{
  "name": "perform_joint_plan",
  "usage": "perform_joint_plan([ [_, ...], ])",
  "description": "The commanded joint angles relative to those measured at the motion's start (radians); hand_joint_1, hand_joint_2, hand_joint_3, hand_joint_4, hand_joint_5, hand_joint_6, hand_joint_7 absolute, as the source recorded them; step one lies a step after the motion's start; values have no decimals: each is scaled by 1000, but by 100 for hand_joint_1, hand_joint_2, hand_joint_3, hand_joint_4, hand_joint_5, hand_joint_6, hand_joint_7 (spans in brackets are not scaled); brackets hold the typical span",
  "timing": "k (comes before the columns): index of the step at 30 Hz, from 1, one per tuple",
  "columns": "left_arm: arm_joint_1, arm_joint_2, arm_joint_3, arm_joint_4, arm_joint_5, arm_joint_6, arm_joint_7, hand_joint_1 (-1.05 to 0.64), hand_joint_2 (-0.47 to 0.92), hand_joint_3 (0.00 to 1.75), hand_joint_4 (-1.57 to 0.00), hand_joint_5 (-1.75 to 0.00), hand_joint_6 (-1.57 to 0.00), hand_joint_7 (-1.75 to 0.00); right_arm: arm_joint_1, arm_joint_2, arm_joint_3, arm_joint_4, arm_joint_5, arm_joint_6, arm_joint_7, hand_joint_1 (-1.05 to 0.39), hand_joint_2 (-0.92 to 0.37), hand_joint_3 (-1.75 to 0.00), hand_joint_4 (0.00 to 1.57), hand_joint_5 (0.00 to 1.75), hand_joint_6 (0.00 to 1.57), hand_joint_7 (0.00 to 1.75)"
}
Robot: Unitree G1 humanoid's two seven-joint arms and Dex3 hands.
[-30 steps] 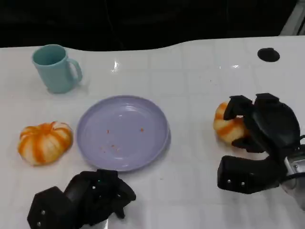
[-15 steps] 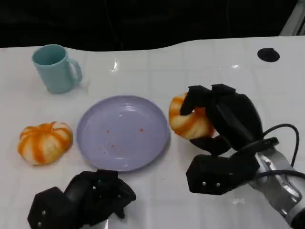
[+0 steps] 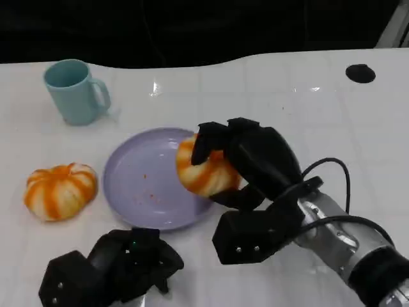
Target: Grasp the bread from the table and place it into the plate.
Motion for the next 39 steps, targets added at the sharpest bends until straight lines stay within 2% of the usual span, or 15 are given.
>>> perform_joint_plan([
  [1,2,8,0,12,7,-4,3,-100,90,0,-100,-144,-122,-78,-78,49,20,120,-18,-23,-72,-11,-44,-113,90,175,76,161],
  [9,4,0,-4,12,11,2,8,-100,89,0,-100,-144,-122,-78,-162,125,11,291,0,-59,-134,-13,-44,-113,93,175,76,160],
  [10,5,0,-4,9,11,5,9,-100,89,0,-101,-144,-122,-78,-170,132,9,305,5,-57,-131,-14,-44,-113,89,175,77,150],
  [12,6,0,-4,7,10,3,7,-100,89,0,-100,-144,-123,-78,-184,139,1,327,22,-61,-100,-13,-42,-105,81,170,80,117],
  [13,6,0,-4,7,10,2,6,-100,89,0,-100,-144,-123,-78,-189,140,-1,334,30,-65,-80,-14,-43,-98,75,164,76,99],
  [14,5,1,-4,8,10,1,6,-100,89,0,-100,-144,-123,-78,-195,137,-1,339,38,-66,-44,-16,-47,-87,64,155,72,77],
  [15,4,2,-3,8,11,3,6,-100,89,0,-100,-144,-123,-77,-201,132,5,341,39,-64,-7,-19,-50,-79,57,139,69,61],
  [16,4,3,-3,6,11,6,7,-101,89,0,-100,-144,-123,-77,-207,125,16,342,32,-59,26,-23,-55,-71,45,117,62,45],
  [17,3,4,-3,4,12,9,8,-101,89,0,-100,-144,-123,-77,-212,118,27,342,24,-52,55,-29,-62,-57,28,86,51,27],
  [18,2,6,-3,4,12,10,7,-100,89,0,-100,-144,-123,-77,-214,113,35,339,16,-44,75,-33,-70,-42,22,68,46,17],
  [20,-3,7,-1,11,10,6,3,-99,89,0,-100,-145,-122,-77,-214,104,47,328,5,-32,102,-43,-85,-16,12,47,36,4],
  [23,-13,7,2,24,8,6,2,-99,90,0,-100,-144,-122,-76,-206,83,58,301,4,-31,152,-51,-91,-7,2,42,27,0],
  [30,-21,7,4,32,9,5,5,-100,89,0,-100,-144,-123,-74,-157,22,47,167,22,-7,261,-60,-92,-10,0,30,21,0],
  [37,-13,4,8,30,-2,-10,-2,-98,90,0,-98,-143,-122,-76,-48,-46,20,-43,56,-10,326,-63,-92,-12,1,32,24,2],
  [39,-13,3,11,35,-10,-11,-8,-98,90,0,-97,-144,-122,-76,-6,-68,14,-107,61,-16,324,-62,-92,-11,0,39,25,2],
])
